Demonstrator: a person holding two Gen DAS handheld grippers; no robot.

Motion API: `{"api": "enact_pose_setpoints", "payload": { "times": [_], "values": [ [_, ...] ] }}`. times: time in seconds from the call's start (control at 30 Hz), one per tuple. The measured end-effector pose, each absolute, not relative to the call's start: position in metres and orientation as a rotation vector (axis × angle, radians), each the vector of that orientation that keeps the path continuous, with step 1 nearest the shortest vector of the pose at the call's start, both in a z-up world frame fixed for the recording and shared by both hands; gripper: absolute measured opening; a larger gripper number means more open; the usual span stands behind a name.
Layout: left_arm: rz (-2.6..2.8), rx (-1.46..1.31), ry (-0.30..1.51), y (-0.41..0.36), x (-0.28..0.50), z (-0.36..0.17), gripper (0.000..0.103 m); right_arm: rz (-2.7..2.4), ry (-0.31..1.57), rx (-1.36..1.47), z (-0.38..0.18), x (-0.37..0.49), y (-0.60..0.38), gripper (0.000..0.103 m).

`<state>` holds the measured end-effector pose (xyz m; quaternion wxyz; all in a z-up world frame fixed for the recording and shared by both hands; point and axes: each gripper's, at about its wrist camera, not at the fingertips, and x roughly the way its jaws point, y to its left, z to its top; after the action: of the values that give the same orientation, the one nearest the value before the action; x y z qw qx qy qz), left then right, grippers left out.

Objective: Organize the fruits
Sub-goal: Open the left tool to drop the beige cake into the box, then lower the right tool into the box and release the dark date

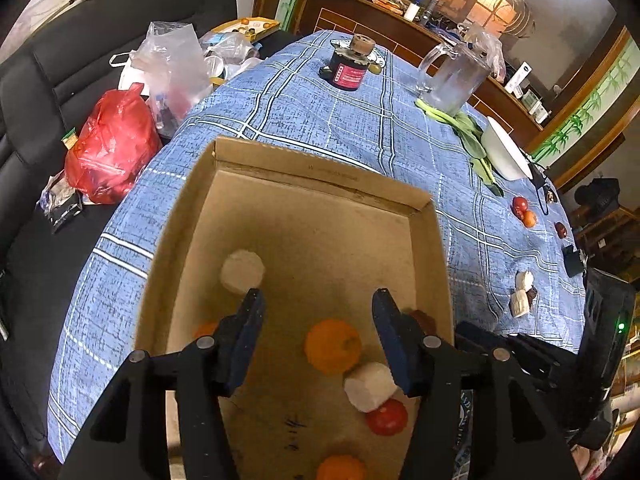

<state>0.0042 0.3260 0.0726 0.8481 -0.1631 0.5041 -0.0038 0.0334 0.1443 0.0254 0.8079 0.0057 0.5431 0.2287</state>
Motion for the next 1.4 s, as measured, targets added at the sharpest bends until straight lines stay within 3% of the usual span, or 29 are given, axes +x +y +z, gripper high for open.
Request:
{"api": "enact_pose_setpoints", "payload": {
  "times": [0.17, 0.27, 0.73, 1.4],
  "values": [
    [0.001, -0.36, 1.058, 0.325, -0.002, 0.075, 0.055, 0.537, 1.187, -0.007, 0.012, 0.038, 0.147, 0.032],
    [0.005, -0.359, 1.057, 0.323, -0.007, 0.076, 0.055, 0.533, 1.191, -0.004, 0.013, 0.035, 0.145, 0.022],
    [0.071, -0.401, 1.034, 0.337, -0.028, 0.083, 0.055, 0.601, 1.129, 0.118, 0.059, 0.0, 0.132, 0.022],
    [0.066, -0.38, 1.035, 0.34, -0.039, 0.088, 0.055, 0.698, 1.177, -0.258, 0.027, -0.074, 0.221, 0.023]
  ]
}}
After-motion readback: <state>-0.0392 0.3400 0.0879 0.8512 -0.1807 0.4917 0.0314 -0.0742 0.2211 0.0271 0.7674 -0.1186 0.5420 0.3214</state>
